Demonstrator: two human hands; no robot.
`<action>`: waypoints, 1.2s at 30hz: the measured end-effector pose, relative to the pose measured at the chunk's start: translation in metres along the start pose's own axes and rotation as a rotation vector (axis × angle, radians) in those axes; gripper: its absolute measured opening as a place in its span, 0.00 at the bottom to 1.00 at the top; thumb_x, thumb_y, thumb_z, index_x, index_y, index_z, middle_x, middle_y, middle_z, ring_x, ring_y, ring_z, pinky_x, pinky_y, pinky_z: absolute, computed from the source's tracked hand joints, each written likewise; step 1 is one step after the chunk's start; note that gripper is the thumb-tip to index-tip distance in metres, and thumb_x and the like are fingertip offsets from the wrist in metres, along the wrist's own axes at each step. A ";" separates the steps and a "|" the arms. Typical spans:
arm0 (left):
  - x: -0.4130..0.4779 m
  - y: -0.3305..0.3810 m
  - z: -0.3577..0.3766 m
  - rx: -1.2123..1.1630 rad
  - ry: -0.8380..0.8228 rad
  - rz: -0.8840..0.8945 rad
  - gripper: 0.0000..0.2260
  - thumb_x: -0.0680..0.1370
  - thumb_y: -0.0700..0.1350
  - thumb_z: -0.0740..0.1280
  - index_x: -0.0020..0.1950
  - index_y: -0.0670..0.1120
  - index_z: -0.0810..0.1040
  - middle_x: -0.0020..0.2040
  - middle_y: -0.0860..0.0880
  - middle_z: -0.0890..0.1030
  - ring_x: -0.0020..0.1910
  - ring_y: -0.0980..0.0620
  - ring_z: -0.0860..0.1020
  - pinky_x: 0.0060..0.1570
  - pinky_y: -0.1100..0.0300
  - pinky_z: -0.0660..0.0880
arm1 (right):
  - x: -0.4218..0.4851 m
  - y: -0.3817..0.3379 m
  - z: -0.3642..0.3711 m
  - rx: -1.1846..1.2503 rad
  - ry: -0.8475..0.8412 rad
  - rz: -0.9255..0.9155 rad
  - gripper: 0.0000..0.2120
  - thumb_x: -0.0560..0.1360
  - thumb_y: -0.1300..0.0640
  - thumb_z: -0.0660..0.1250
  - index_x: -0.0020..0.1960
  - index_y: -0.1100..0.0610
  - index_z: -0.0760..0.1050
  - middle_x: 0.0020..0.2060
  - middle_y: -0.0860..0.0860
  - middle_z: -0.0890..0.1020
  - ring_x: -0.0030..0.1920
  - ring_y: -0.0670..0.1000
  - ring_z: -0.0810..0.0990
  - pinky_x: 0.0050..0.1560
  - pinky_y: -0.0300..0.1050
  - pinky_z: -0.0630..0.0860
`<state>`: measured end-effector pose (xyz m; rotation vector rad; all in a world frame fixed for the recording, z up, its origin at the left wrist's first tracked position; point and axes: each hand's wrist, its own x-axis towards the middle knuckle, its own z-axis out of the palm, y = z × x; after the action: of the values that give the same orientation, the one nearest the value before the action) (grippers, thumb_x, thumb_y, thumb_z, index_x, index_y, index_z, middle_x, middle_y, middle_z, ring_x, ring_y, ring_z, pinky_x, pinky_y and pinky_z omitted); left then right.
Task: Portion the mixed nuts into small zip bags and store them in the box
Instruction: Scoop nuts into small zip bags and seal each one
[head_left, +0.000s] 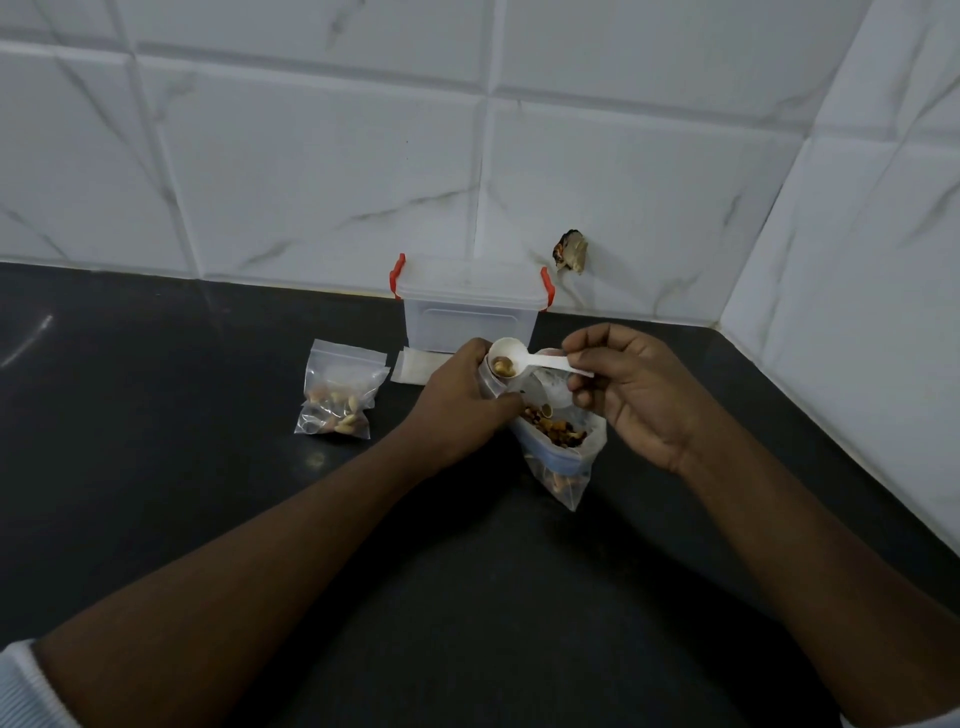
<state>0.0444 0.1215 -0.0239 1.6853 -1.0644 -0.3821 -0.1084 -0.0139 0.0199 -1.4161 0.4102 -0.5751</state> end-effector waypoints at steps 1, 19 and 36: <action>0.000 0.000 0.000 -0.008 0.007 -0.007 0.21 0.76 0.43 0.75 0.64 0.54 0.71 0.59 0.55 0.78 0.59 0.56 0.78 0.57 0.58 0.77 | -0.001 0.001 0.001 -0.063 -0.031 -0.031 0.08 0.79 0.71 0.64 0.51 0.63 0.80 0.52 0.64 0.84 0.38 0.51 0.80 0.38 0.42 0.79; 0.002 0.001 -0.001 0.037 0.018 -0.041 0.19 0.76 0.43 0.74 0.64 0.52 0.72 0.59 0.53 0.78 0.58 0.54 0.77 0.56 0.58 0.77 | 0.005 0.010 -0.021 -1.191 -0.086 -0.314 0.11 0.77 0.64 0.67 0.49 0.49 0.83 0.44 0.42 0.83 0.34 0.39 0.78 0.35 0.35 0.70; 0.000 0.006 -0.001 0.053 0.007 -0.052 0.20 0.76 0.44 0.74 0.65 0.51 0.72 0.62 0.52 0.78 0.60 0.53 0.77 0.61 0.52 0.78 | 0.006 -0.003 -0.028 -0.767 0.049 -0.106 0.08 0.78 0.66 0.67 0.44 0.57 0.83 0.29 0.45 0.82 0.28 0.42 0.73 0.31 0.37 0.70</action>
<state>0.0430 0.1217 -0.0184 1.7632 -1.0349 -0.3842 -0.1208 -0.0401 0.0193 -2.1690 0.6366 -0.5623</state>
